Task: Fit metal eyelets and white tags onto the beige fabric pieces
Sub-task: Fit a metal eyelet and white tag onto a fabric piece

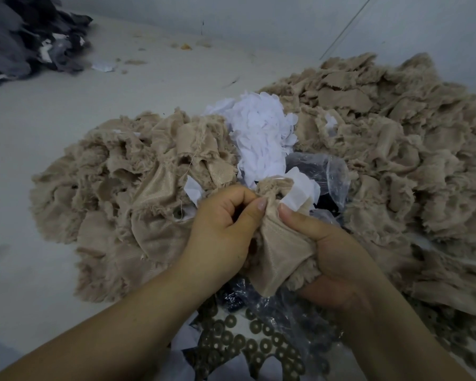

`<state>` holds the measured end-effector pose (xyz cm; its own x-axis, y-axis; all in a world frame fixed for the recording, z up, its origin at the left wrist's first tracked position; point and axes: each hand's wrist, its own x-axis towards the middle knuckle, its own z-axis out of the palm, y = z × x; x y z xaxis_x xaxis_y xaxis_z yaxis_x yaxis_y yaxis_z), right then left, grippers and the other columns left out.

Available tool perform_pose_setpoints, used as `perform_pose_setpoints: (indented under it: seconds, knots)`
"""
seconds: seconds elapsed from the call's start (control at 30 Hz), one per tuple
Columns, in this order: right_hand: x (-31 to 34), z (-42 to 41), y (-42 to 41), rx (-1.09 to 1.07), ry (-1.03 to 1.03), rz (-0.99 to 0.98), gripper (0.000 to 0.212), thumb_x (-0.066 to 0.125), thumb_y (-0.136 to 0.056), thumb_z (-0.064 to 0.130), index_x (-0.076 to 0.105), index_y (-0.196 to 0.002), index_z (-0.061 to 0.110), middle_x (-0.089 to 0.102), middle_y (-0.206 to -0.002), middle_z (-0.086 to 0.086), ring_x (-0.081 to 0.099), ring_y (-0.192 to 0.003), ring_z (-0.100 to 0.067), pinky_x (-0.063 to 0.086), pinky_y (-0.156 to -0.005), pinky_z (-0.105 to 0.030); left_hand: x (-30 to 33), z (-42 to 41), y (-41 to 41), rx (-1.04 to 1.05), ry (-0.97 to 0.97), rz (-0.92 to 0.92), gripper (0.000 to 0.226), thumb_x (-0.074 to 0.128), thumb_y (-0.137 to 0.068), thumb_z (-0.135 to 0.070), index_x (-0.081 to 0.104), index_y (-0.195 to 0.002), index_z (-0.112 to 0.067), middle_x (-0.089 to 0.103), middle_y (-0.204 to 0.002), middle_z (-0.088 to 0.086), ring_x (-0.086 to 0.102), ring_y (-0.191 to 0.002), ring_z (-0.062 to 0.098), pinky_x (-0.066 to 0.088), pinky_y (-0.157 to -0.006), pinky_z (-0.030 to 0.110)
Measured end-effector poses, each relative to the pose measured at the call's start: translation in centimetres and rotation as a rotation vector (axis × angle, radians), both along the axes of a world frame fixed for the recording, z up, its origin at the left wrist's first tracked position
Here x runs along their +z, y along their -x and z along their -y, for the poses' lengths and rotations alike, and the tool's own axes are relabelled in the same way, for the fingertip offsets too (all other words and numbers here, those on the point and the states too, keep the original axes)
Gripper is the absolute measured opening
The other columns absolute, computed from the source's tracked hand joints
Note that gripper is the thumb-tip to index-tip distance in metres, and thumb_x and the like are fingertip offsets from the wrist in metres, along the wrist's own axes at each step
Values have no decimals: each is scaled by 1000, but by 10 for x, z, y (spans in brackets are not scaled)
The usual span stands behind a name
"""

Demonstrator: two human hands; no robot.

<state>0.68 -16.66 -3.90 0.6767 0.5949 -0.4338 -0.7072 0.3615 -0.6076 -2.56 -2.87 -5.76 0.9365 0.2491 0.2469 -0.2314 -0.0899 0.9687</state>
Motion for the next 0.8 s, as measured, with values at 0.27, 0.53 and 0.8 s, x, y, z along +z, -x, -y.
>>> perform_pose_setpoints:
  seconds: [0.27,0.53,0.8]
  knots:
    - [-2,-5,3,-111,60,177,55,69,-80,25,61,-120,-12,66,-112,-32,71,-91,-35,61,-70,-36,11,6,12,152,-214,153,17,76,-84,-25,72,-72,-14,64,-63,1,60,-57,17,50,-50,26]
    - [-13,-4,3,-204,289,413,54,68,-77,42,72,-108,-2,72,-105,-26,68,-103,-43,53,-96,-54,17,12,12,80,319,-163,18,80,-65,-27,76,-68,-9,72,-63,4,69,-57,13,53,-54,20]
    - [-12,-5,7,-250,418,659,43,64,-84,42,76,-95,1,72,-92,-29,62,-95,-55,51,-86,-64,23,9,8,89,412,-290,14,76,-80,-9,75,-66,-7,57,-51,1,49,-45,5,42,-44,15]
